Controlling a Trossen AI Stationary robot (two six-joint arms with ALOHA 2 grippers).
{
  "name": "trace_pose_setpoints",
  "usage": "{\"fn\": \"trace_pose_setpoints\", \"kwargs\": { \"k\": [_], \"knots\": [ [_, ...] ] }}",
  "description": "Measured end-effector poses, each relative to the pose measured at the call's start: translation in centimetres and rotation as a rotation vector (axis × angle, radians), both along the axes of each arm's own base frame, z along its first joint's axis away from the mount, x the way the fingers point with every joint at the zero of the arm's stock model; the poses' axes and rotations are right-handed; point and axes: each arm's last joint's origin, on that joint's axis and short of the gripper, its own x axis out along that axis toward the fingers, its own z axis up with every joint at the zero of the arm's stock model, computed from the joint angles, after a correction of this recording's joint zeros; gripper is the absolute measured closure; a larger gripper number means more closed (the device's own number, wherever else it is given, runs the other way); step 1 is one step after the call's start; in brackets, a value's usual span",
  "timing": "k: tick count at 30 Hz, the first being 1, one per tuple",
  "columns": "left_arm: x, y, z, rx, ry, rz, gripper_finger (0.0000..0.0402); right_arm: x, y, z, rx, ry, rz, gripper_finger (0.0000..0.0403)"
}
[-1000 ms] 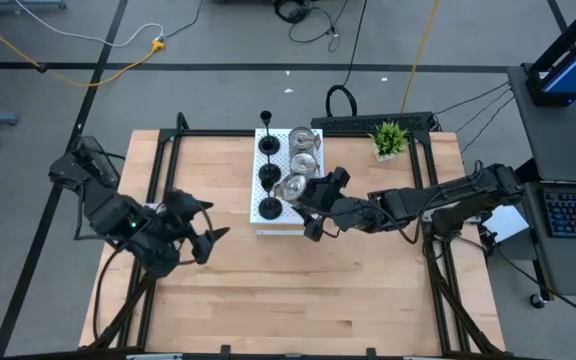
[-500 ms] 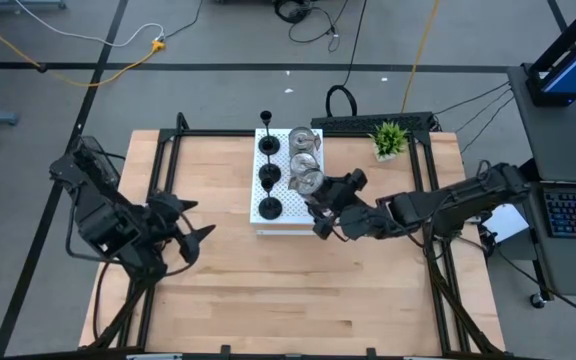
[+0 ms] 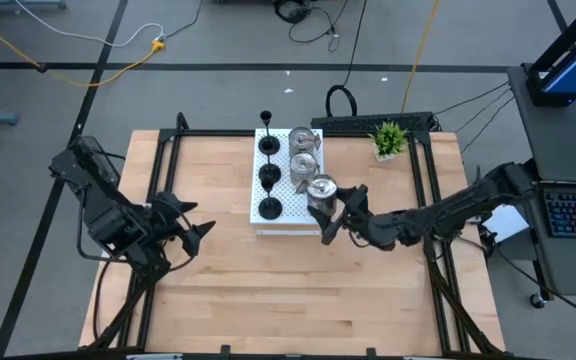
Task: Pick & Place candle stick holders
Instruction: Put the silver scented candle on the shelf aligned with the other silver scented candle
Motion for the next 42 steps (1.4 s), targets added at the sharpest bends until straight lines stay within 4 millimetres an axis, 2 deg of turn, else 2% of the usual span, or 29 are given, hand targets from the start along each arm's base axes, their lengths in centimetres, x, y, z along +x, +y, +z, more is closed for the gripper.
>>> {"fn": "trace_pose_setpoints", "kwargs": {
  "k": [5,13,19,26,33,42],
  "knots": [
    [-0.8,0.9,-2.1,-0.016,-0.064,-0.002,0.0029,-0.1,-1.0,-2.2,-0.033,-0.096,-0.014,0.0049],
    [-2.1,2.5,-5.6,-0.024,-0.195,-0.033,0.0025,0.5,-2.3,-2.4,-0.064,-0.072,0.042,0.0049],
    [-1.1,3.3,-7.2,-0.041,-0.205,-0.131,0.0026,0.9,-3.1,-2.6,-0.071,-0.068,0.072,0.0049],
    [0.3,5.7,-6.9,-0.020,-0.149,-0.224,0.0034,2.3,-3.6,-4.6,-0.056,-0.050,0.055,0.0049],
    [-0.7,8.2,-5.6,0.034,-0.186,-0.231,0.0026,2.8,-4.1,-5.3,-0.047,-0.045,0.065,0.0049],
    [-0.8,9.7,-5.4,0.035,-0.166,-0.251,0.0035,3.7,-3.6,-7.5,-0.009,-0.045,0.071,0.0049]
  ]
}}
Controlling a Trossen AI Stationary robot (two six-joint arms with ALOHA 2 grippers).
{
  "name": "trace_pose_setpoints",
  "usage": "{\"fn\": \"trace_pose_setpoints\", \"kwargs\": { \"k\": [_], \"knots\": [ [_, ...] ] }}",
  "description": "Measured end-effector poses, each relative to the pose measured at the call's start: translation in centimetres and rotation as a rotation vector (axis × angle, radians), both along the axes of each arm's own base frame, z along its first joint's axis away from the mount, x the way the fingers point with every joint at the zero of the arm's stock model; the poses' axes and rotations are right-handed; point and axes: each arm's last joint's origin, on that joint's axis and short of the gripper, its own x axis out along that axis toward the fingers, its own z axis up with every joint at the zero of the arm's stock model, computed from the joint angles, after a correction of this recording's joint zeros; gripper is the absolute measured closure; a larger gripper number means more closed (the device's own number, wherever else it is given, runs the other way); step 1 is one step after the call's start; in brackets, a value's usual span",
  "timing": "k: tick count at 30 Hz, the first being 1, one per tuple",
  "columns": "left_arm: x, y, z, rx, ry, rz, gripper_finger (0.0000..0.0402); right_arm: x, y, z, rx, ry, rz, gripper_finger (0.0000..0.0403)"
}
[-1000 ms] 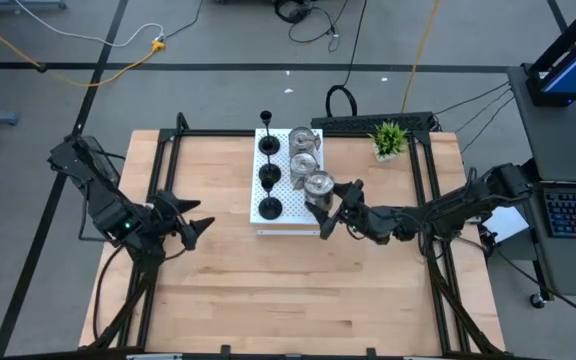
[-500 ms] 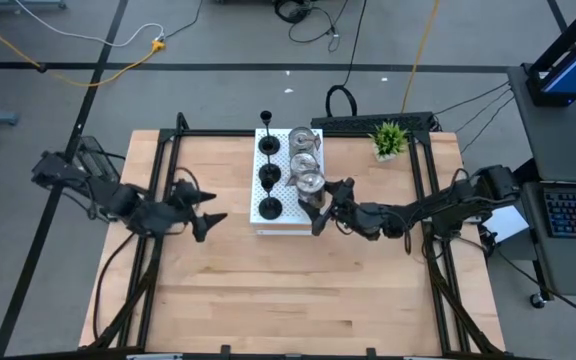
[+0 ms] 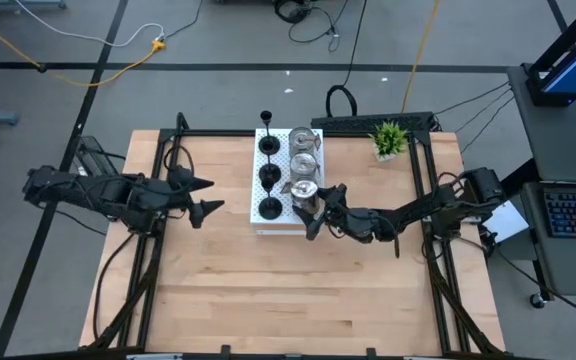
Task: Pick & Place candle stick holders
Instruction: Put the silver scented candle on the shelf aligned with the other silver scented candle
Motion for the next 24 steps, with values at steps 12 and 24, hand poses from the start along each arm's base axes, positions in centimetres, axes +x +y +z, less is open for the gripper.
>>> {"fn": "trace_pose_setpoints", "kwargs": {
  "k": [12,24],
  "knots": [
    [0.2,1.2,-0.1,-0.027,0.022,-0.025,0.0036,0.4,-0.5,-0.9,-0.014,0.018,-0.023,0.0043],
    [0.2,1.4,-0.1,-0.021,0.029,-0.041,0.0036,0.4,-0.6,-1.0,0.007,0.022,-0.021,0.0037]
  ]
}}
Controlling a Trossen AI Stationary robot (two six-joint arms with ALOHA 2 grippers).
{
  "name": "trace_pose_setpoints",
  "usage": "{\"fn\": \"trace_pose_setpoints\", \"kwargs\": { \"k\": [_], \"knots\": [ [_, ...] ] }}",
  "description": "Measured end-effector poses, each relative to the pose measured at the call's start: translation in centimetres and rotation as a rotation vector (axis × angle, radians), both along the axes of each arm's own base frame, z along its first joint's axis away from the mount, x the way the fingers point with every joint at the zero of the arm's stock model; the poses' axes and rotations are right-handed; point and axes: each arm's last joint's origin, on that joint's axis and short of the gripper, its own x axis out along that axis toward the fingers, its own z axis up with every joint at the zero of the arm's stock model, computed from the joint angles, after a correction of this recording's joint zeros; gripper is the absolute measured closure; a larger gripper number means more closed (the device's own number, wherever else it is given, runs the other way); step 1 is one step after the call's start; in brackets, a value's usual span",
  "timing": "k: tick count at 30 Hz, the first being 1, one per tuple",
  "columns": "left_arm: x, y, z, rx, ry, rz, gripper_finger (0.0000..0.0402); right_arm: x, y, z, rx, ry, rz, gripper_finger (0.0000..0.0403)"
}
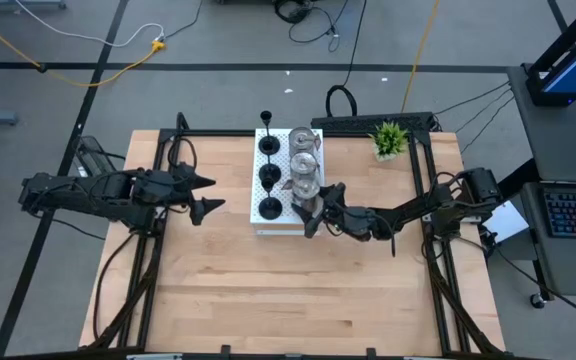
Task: Pick & Place candle stick holders
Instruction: Put the silver scented candle on the shelf aligned with the other silver scented candle
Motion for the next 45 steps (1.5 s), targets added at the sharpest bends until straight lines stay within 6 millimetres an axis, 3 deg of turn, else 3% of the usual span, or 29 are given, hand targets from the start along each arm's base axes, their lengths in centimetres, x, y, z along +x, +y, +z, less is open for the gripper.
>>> {"fn": "trace_pose_setpoints", "kwargs": {
  "k": [17,45],
  "knots": [
    [0.02,-0.05,0.02,-0.007,-0.002,-0.015,0.0036,0.07,-0.08,-0.17,-0.008,0.020,0.045,0.0005],
    [0.03,-0.06,0.04,-0.008,-0.005,-0.015,0.0036,0.07,-0.09,-0.12,0.019,-0.002,0.041,0.0004]
  ]
}}
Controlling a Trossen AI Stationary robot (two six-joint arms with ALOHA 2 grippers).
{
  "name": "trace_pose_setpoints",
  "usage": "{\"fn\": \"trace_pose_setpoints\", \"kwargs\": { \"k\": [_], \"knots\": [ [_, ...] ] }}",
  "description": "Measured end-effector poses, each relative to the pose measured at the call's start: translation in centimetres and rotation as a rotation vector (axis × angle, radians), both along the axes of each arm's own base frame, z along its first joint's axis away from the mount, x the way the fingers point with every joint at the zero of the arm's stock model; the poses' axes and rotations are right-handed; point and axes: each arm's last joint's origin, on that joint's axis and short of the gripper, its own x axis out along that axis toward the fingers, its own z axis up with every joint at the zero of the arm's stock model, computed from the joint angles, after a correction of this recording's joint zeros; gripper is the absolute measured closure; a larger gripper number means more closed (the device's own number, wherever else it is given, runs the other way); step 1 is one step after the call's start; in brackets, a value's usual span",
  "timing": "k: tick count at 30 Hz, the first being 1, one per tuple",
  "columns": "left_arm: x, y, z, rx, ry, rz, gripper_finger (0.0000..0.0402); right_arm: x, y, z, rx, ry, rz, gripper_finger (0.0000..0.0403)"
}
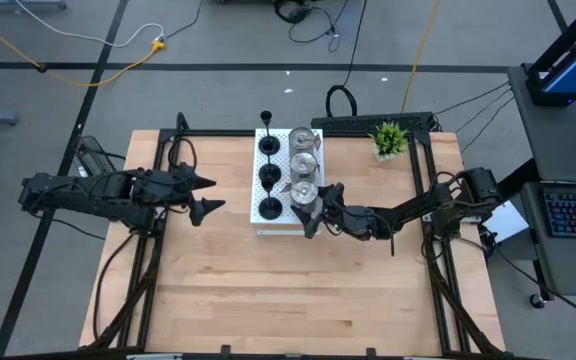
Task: Pick & Place candle stick holders
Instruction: Put the silver scented candle on the shelf aligned with the other silver scented candle
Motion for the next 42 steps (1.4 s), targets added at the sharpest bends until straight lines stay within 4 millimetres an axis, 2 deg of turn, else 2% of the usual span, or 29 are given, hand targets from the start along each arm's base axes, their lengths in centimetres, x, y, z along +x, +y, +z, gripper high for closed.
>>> {"fn": "trace_pose_setpoints", "kwargs": {
  "k": [26,42],
  "knots": [
    [0.0,0.0,0.0,0.000,-0.002,0.000,0.0036,0.0,0.0,0.4,-0.108,0.028,0.006,0.0003],
    [0.0,0.0,0.0,0.001,-0.002,0.002,0.0036,-1.7,-0.2,4.2,-0.233,0.047,0.007,0.0003]
  ]
}}
